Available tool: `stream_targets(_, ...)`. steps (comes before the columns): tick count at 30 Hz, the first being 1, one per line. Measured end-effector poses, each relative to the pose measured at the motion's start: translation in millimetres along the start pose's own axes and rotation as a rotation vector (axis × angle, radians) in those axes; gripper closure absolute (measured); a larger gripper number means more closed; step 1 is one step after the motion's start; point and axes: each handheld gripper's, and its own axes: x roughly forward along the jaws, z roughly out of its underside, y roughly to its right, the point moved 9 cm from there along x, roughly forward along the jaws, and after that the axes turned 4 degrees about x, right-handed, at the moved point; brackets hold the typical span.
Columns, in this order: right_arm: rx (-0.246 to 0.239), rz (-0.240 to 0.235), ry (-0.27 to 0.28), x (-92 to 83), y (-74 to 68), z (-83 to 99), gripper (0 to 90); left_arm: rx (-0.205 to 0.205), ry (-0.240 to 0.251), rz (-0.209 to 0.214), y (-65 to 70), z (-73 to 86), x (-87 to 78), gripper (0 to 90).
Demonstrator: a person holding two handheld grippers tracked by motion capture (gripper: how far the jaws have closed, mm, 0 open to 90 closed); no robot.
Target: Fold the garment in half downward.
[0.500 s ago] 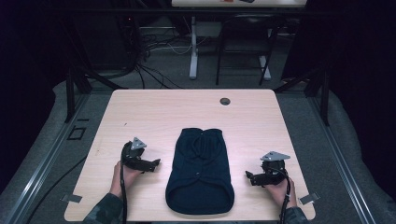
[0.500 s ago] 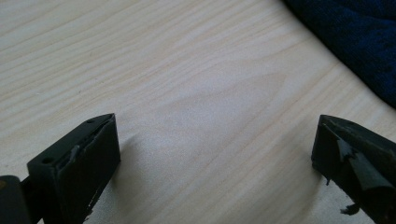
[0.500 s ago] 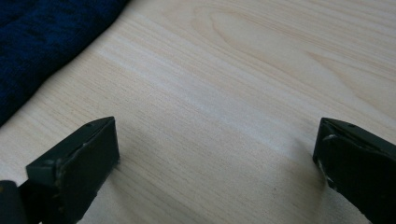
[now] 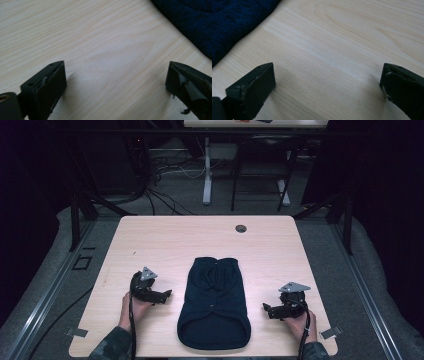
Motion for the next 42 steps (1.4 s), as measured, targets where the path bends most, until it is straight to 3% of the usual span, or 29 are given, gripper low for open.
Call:
stream_targets(13, -0.059, -0.012, -0.096, 1.7, 0.8, -8.5, 3.8, 0.009, -0.013, 0.034, 5.1, -3.0, -0.4, 5.1)
stream_targets(15, -0.077, -0.034, -0.107, 4.0, -3.5, -15.6, 4.0, 0.025, -0.020, 0.053, 4.6, -3.8, -2.0, 2.0)
stream_targets(18, -0.071, -0.071, -0.115, 6.1, -9.8, -22.0, 4.1, -0.004, 0.015, 0.074, 1.6, -12.7, -5.1, 1.3)
stream_targets(23, -0.095, -0.086, -0.114, 7.0, -17.8, -37.9, 4.1, 0.012, 0.027, 0.085, 1.9, -25.3, 3.5, 1.1)
stream_targets(28, -0.082, -0.129, -0.091, 12.3, -26.2, -50.8, 4.2, 0.045, -0.003, 0.117, 15.5, -31.0, 12.7, 1.7)
stream_targets(30, -0.100, -0.171, -0.122, 17.8, -35.1, -53.1, 5.5, 0.065, -0.012, 0.128, 20.1, -34.7, 11.9, 3.9)
stream_targets(32, -0.121, -0.187, -0.128, 18.9, -40.3, -55.7, 6.3, 0.061, -0.006, 0.132, 20.5, -36.9, 10.8, 4.2)
stream_targets(33, -0.122, -0.192, -0.131, 18.4, -41.8, -57.5, 6.6, 0.049, 0.007, 0.154, 21.4, -41.7, 9.3, 4.0)
stream_targets(37, -0.106, -0.226, -0.117, 20.5, -45.8, -68.5, 6.8, 0.036, 0.019, 0.173, 22.2, -51.8, 11.9, 3.8)
stream_targets(39, -0.110, -0.221, -0.120, 21.2, -45.3, -71.1, 6.8, 0.034, 0.019, 0.179, 22.9, -54.4, 13.0, 3.7)
stream_targets(40, -0.107, -0.226, -0.117, 24.0, -46.7, -76.9, 6.8, 0.031, 0.029, 0.209, 24.3, -60.6, 14.7, 4.0)
stream_targets(41, -0.105, -0.235, -0.119, 25.7, -47.9, -79.6, 6.8, 0.031, 0.029, 0.209, 24.3, -60.6, 14.7, 4.5)
stream_targets(42, -0.093, -0.246, -0.110, 28.1, -50.0, -83.2, 7.1, -0.005, 0.040, 0.260, 26.4, -66.9, 17.5, 4.5)
